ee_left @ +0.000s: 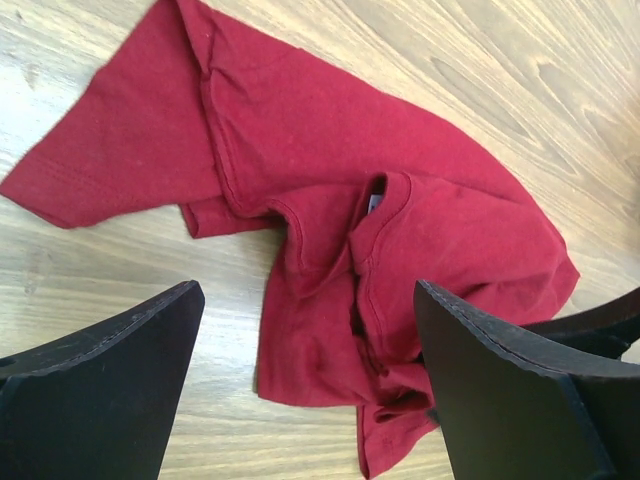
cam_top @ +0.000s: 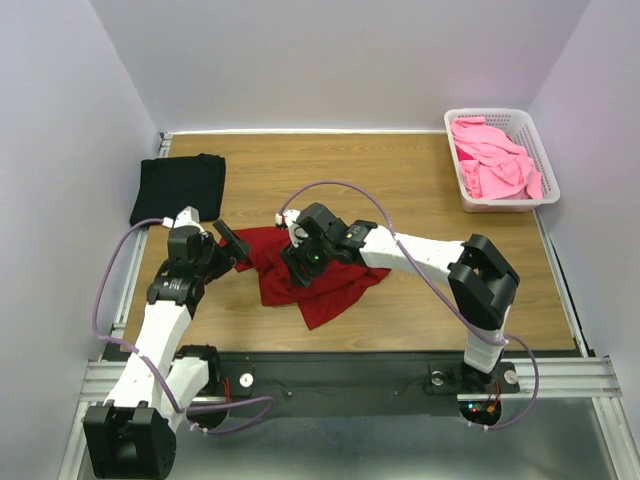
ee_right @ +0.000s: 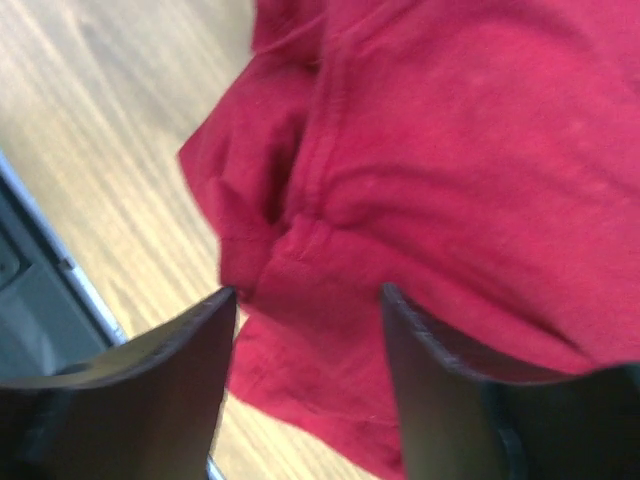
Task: Fold and stack the t-shirts
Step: Flatten the tshirt out
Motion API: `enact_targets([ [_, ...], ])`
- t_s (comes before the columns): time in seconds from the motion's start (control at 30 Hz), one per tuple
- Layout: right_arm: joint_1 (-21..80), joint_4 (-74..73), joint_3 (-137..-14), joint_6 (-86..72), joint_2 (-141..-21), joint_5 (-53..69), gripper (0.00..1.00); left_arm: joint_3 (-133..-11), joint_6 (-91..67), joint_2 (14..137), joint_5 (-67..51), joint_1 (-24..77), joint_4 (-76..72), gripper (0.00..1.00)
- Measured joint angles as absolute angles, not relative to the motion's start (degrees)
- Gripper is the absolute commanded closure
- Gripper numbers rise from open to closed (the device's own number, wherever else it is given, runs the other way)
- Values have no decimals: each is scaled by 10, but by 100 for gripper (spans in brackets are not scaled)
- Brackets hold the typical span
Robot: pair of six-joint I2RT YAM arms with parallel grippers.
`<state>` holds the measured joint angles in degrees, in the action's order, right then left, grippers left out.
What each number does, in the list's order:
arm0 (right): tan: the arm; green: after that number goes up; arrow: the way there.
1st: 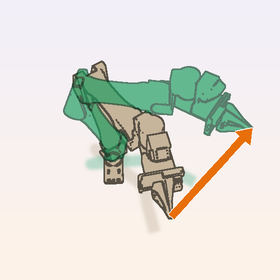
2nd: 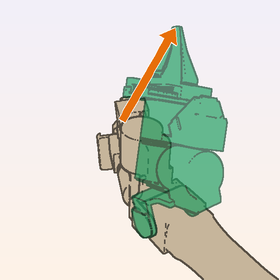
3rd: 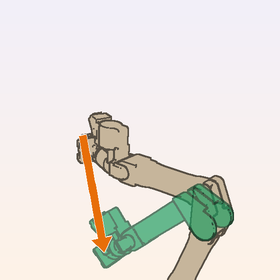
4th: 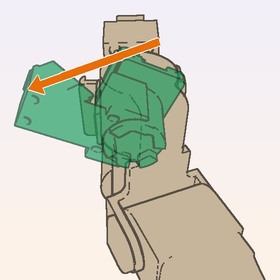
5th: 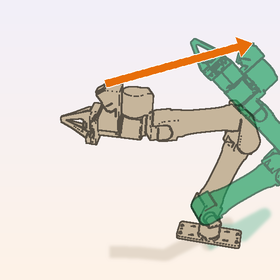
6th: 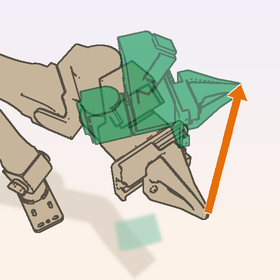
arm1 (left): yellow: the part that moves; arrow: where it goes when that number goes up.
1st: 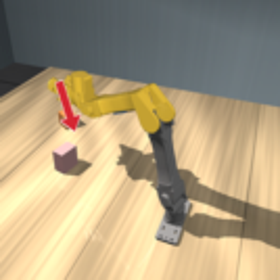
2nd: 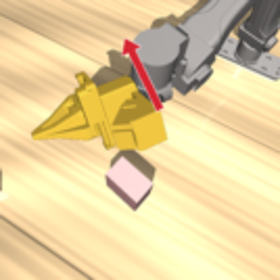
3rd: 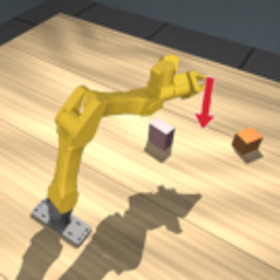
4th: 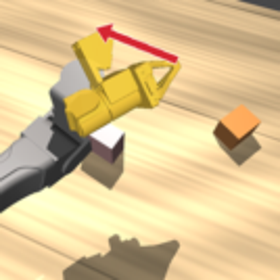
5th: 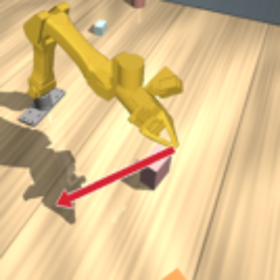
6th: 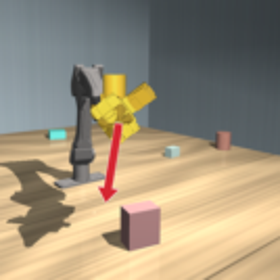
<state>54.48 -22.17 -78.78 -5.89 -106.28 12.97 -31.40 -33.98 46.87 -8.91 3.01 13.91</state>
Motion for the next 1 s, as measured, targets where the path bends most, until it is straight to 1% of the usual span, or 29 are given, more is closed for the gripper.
enact_targets([
  [0.03,545,-221,-790,-59,-1065,124,49,-311,-340,467,-92,30,139,2],
  [0.1,545,-220,-790,-59,-1067,110,53,-309,-342,463,-95,30,138,2],
  [0.13,545,-220,-790,-60,-1068,104,59,-307,-344,461,-97,30,137,2],
  [0.2,545,-220,-790,-62,-1070,92,68,-305,-346,458,-100,30,137,2],
  [0.23,545,-220,-789,-62,-1071,88,80,-305,-347,458,-102,32,137,2],
  [0.27,545,-220,-789,-63,-1072,79,88,-305,-348,458,-103,34,136,2],
  [0.33,545,-220,-788,-65,-1072,61,99,-305,-349,458,-106,37,134,2],
  [0.6,532,-226,-780,-44,-1049,-23,99,-305,-350,460,-114,51,127,3],
  [0.73,493,-227,-780,-27,-1021,-31,99,-305,-330,463,-132,70,104,6],
  [0.77,484,-226,-780,-24,-1016,-31,99,-306,-317,467,-140,78,95,9],
  [0.8,476,-226,-780,-22,-1013,-30,99,-306,-308,470,-145,83,88,9],
  [0.9,450,-227,-779,-19,-1009,-28,94,-314,-274,489,-163,102,70,11],
  [1.0,415,-228,-778,-20,-1010,-11,83,-333,-242,522,-178,123,51,12],
])
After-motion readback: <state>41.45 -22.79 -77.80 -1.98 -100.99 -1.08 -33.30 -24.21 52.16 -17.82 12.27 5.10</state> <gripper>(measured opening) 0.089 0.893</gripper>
